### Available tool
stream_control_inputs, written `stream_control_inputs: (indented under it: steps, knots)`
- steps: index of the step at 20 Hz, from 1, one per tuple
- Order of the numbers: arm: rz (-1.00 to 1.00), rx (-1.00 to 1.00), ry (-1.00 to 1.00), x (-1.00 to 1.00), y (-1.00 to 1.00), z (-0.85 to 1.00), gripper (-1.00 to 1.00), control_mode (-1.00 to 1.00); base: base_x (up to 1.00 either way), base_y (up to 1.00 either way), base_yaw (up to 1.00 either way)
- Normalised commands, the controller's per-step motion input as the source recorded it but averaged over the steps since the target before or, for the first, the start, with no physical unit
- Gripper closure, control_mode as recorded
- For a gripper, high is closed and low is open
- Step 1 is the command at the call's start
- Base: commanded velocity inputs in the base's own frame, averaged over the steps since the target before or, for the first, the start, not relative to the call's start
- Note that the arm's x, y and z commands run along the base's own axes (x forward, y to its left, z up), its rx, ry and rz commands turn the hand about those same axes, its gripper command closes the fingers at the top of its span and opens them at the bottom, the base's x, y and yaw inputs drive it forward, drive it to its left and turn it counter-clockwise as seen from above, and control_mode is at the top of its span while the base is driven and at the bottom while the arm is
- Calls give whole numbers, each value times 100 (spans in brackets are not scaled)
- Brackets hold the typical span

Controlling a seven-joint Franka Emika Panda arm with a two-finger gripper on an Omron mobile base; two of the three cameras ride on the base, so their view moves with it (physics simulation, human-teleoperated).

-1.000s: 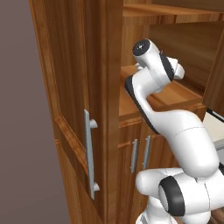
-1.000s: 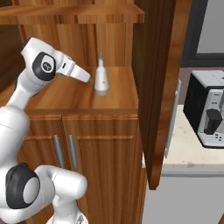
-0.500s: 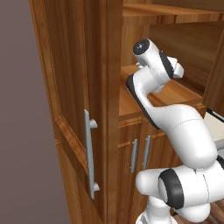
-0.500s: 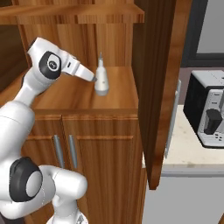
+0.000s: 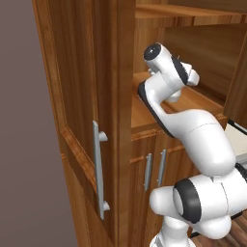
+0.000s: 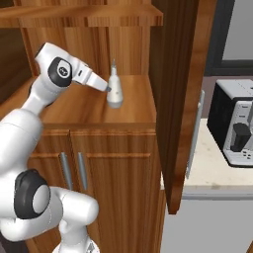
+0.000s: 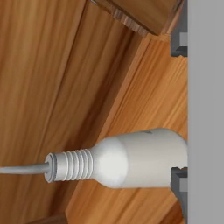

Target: Take 2 condiments from the cabinet and move them on the counter near the stove.Make sure the condiments are lined up with each other, next to each other.

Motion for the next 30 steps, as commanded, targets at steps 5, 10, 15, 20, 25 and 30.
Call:
stream_control_inputs:
  steps: [5,10,15,20,25,30]
  knots:
    - [-1,0,0,13,0,-4,-100,-100,0,0,0]
    - [0,0,0,17,-3,-5,-100,-100,0,0,0]
    - [0,0,0,16,-1,-9,-100,-100,0,0,0]
    - [0,0,0,14,0,-4,-100,-100,0,0,0]
    - [-1,0,0,16,0,-2,-100,-100,0,0,0]
    - [-1,0,0,18,0,-1,-100,-100,0,0,0]
